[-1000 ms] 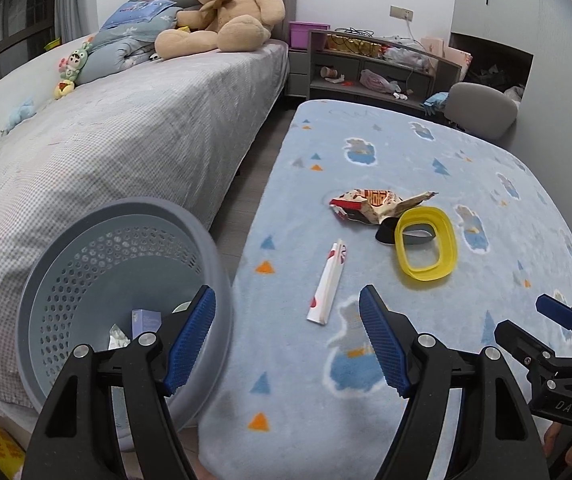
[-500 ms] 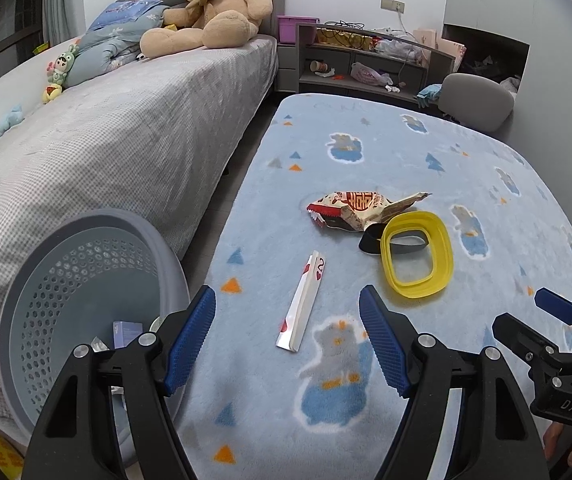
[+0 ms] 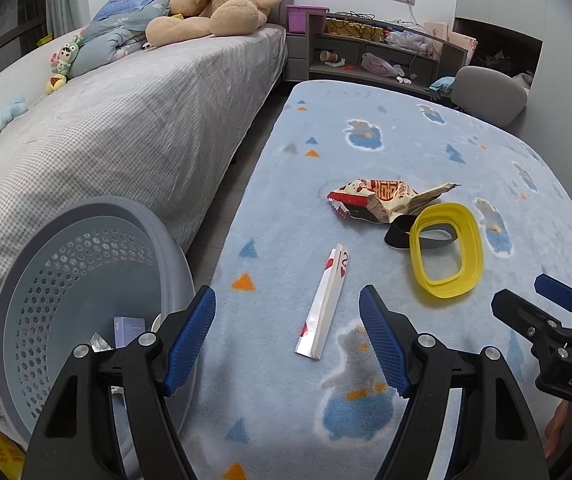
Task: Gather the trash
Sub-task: 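Lower the right tool onto the yellow plastic lid and grasp it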
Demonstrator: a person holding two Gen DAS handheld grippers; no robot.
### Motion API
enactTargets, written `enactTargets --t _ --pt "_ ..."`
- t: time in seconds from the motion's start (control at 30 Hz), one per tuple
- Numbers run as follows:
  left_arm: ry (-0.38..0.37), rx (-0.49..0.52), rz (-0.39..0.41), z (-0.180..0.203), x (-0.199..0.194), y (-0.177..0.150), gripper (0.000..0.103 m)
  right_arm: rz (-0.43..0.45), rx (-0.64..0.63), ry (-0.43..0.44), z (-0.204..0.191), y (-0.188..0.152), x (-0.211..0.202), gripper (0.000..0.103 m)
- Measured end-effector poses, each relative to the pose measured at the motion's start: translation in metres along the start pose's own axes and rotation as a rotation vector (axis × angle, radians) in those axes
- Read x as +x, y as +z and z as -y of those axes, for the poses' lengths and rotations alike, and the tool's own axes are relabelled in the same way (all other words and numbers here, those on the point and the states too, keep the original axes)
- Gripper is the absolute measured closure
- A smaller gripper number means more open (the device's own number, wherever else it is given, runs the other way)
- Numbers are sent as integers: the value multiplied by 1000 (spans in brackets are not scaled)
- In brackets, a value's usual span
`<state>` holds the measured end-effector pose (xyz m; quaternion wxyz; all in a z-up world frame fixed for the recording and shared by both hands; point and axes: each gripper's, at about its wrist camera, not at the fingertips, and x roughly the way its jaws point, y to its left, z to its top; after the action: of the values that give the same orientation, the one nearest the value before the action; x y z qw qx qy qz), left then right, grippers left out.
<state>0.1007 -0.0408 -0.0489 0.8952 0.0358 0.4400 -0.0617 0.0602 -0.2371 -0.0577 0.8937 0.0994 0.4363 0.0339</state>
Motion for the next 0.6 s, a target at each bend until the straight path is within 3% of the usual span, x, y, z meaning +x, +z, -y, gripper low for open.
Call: enactTargets --t 0.4,0.6 --pt "17 -23 8 -11 3 -2 32 -17 -10 47 -25 19 25 6" --pt "30 -35 8 -19 4 -3 32 -53 -22 12 -39 25 45 6"
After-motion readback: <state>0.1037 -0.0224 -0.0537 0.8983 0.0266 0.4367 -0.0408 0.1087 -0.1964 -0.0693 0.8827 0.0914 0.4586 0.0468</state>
